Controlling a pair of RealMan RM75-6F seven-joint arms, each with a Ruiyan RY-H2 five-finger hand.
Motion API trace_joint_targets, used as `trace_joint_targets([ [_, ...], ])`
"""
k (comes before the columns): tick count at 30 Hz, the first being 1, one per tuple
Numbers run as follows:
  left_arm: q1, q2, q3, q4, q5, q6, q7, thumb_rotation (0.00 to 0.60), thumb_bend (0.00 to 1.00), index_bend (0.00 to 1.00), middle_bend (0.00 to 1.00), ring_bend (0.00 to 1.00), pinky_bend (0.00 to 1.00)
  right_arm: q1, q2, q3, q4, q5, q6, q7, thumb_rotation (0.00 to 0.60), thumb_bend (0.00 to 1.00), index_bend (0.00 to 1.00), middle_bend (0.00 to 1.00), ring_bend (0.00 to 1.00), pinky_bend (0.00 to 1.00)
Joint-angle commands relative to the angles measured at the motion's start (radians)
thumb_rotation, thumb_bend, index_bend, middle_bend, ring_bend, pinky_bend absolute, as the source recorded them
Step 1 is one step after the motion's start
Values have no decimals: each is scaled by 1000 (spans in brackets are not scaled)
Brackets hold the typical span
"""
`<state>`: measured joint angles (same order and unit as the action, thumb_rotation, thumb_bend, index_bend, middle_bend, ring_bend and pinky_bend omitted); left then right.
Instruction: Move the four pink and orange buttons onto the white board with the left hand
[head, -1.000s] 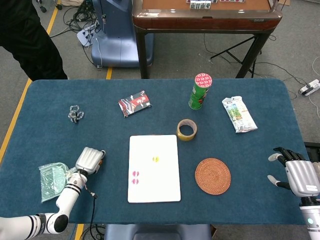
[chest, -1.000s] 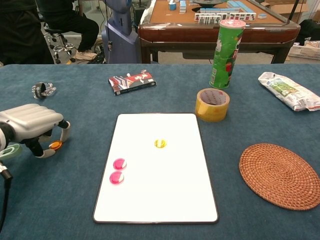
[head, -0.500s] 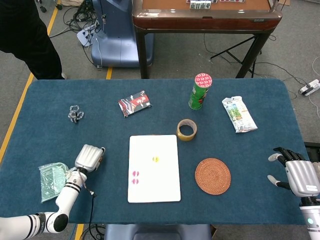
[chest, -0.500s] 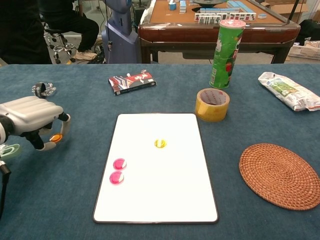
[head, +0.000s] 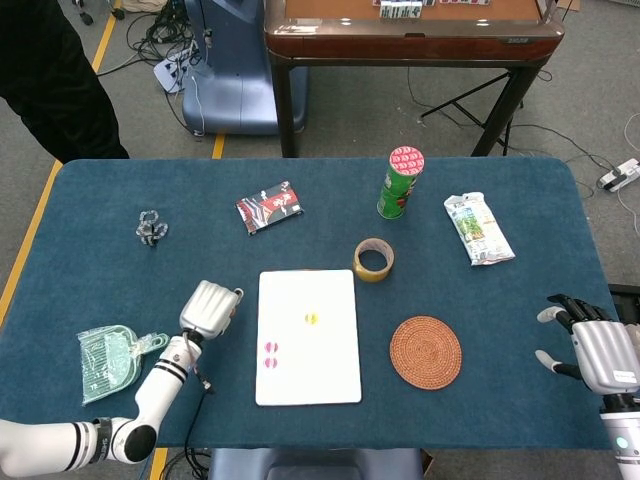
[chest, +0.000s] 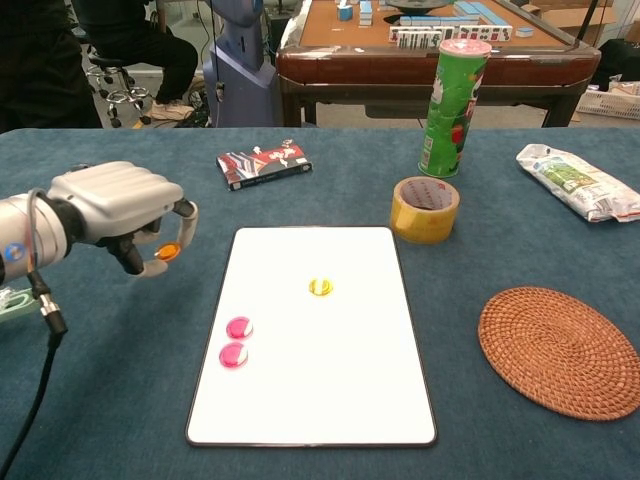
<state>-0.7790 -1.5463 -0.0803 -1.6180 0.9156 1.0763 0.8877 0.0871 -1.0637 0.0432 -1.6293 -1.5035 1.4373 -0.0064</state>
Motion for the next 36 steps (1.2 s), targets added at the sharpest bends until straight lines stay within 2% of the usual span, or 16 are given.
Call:
trace_joint_targets([
  [1,-20,-22,-12,-17,-10,0,21,600,358,597,1000,1000,1000,-1,2,1,0,0,1,4,600,10,404,260,244,321],
  [17,-146,-142,-68,-109,-85,21,155,600,357,594,1000,1000,1000,-5,14,2,-1,-2,9,30,600,10,404,260,244,322],
  [25,-201,-221,-75,-90,-120,23,185,600,357,592,1000,1000,1000,-8,22,2,-3,-2,11,47,600,10,404,261,244,322],
  [36,-252,-301,-66,3,-142,6,193,600,358,592,1000,1000,1000,-11,32,4,-4,0,14,69,600,10,404,261,244,321],
])
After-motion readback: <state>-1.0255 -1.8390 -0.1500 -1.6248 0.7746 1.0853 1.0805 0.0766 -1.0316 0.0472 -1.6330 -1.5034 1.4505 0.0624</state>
